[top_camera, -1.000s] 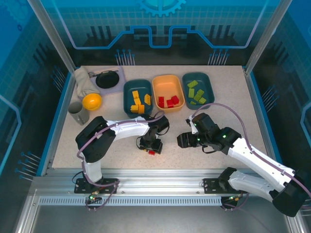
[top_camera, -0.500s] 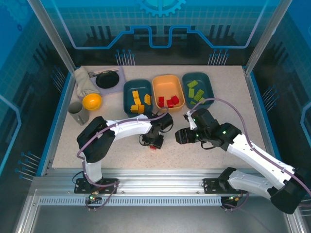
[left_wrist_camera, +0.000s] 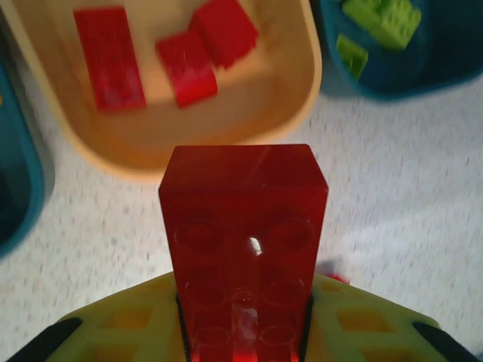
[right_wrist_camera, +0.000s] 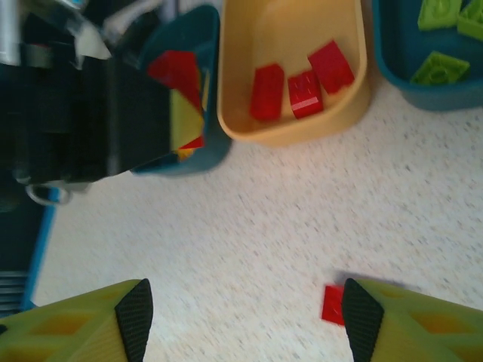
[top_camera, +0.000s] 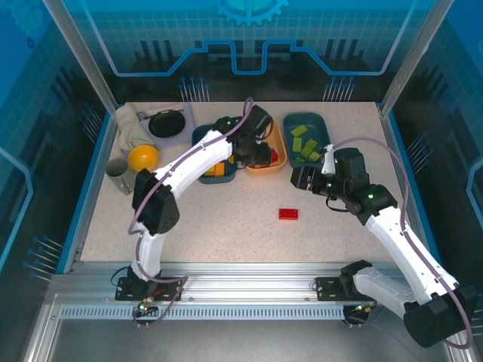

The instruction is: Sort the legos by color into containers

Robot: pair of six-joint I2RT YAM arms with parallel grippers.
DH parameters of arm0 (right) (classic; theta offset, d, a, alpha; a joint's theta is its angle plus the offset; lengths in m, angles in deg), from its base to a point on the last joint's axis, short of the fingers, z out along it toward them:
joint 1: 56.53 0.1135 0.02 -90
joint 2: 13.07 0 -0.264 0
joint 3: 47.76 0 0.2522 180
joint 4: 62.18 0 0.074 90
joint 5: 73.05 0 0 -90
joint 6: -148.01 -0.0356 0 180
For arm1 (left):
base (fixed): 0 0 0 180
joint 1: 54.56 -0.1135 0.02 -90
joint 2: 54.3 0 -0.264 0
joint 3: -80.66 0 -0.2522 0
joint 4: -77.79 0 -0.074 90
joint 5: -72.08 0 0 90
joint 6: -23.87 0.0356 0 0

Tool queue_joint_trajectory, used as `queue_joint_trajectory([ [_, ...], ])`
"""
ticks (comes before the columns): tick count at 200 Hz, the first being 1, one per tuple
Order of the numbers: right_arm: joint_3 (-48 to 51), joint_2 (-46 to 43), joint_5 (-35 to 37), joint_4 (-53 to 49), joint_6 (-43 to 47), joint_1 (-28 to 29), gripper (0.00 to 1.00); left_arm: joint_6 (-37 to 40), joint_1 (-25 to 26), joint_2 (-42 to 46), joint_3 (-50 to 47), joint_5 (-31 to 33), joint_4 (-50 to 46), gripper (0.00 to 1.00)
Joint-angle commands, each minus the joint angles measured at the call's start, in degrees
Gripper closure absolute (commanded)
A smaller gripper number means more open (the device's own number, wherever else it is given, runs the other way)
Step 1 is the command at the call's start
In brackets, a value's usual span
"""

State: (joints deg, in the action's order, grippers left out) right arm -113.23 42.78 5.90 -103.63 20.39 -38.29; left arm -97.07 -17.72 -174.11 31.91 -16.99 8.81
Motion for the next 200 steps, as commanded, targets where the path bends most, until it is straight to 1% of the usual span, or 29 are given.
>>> queue_joint_trajectory([
  [1,1.7,0.8,-3.0,12.2,-5.2,-1.8,0.3,0.1,-2.4,-6.6,7.7,-1.3,-2.1,0.66],
  [25,3.1,1.7,0.5,18.1,-6.6,-2.1,0.28,-0.7,-4.3,-13.2,16.0,-0.6,-1.9,0.66],
  [44,1.6,3.6,2.9,17.9,-3.7,-2.1,0.27,-1.4,-5.6,-17.0,20.1,0.2,-0.2,0.66],
  [47,-0.1,4.0,3.1,17.6,-3.2,-2.2,0.27,-1.6,-5.9,-17.6,20.5,0.2,0.1,0.66],
  [75,-4.3,7.2,2.7,16.2,-1.2,-2.7,0.27,-2.9,-7.6,-21.9,22.8,0.0,4.4,0.65],
  [116,-4.8,7.9,2.2,14.7,-0.8,-2.8,0.27,-4.1,-8.9,-29.9,31.0,-1.9,6.3,0.64],
  [141,-3.6,6.8,2.1,13.3,-0.5,-3.1,0.27,-5.7,-9.1,-31.6,31.6,-2.2,8.1,0.62],
  [164,-2.9,6.4,2.2,12.2,-0.6,-3.7,0.27,-7.4,-9.4,-32.5,31.6,-3.3,7.4,0.61],
  [186,-3.0,6.6,2.1,11.3,-0.6,-4.1,0.27,-7.9,-9.5,-32.9,31.5,-4.7,7.2,0.56],
  [200,-3.1,6.8,2.1,10.7,-0.7,-4.1,0.27,-8.1,-9.4,-32.8,31.6,-5.1,7.1,0.49],
])
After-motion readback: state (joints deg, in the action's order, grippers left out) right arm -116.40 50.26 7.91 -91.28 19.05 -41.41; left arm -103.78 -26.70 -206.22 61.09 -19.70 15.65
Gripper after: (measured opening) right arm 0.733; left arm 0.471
